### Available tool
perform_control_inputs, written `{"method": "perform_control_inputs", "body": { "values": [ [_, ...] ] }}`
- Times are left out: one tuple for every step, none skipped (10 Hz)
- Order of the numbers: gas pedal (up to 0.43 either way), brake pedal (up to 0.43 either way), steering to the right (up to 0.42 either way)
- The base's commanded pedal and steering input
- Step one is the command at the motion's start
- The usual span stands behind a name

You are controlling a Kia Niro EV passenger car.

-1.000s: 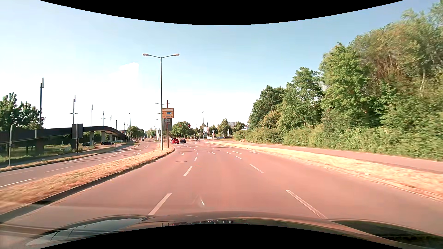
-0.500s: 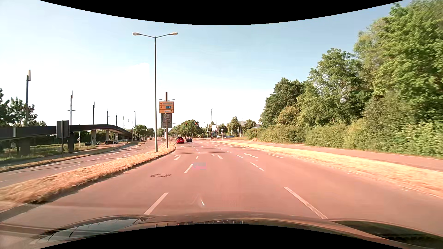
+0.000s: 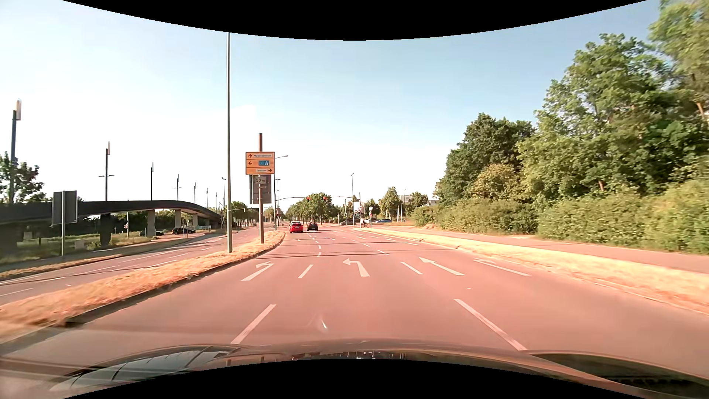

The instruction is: Follow the waypoints while adhering to traffic rules and regulations

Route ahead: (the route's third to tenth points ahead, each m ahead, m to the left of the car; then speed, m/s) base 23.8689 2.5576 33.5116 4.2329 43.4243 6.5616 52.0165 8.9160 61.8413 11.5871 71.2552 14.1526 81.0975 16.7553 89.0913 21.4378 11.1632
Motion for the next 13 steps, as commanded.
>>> {"method": "perform_control_inputs", "body": {
  "values": [
    [0.000, 0.006, -0.042],
    [0.000, 0.006, -0.042],
    [0.000, 0.006, -0.042],
    [0.000, 0.006, -0.041],
    [0.000, 0.006, -0.041],
    [0.000, 0.006, -0.040],
    [0.000, 0.006, -0.039],
    [0.000, 0.006, -0.039],
    [0.000, 0.006, -0.039],
    [0.000, 0.006, -0.038],
    [0.000, 0.006, -0.037],
    [0.000, 0.006, -0.037],
    [0.000, 0.006, -0.037]
  ]
}}
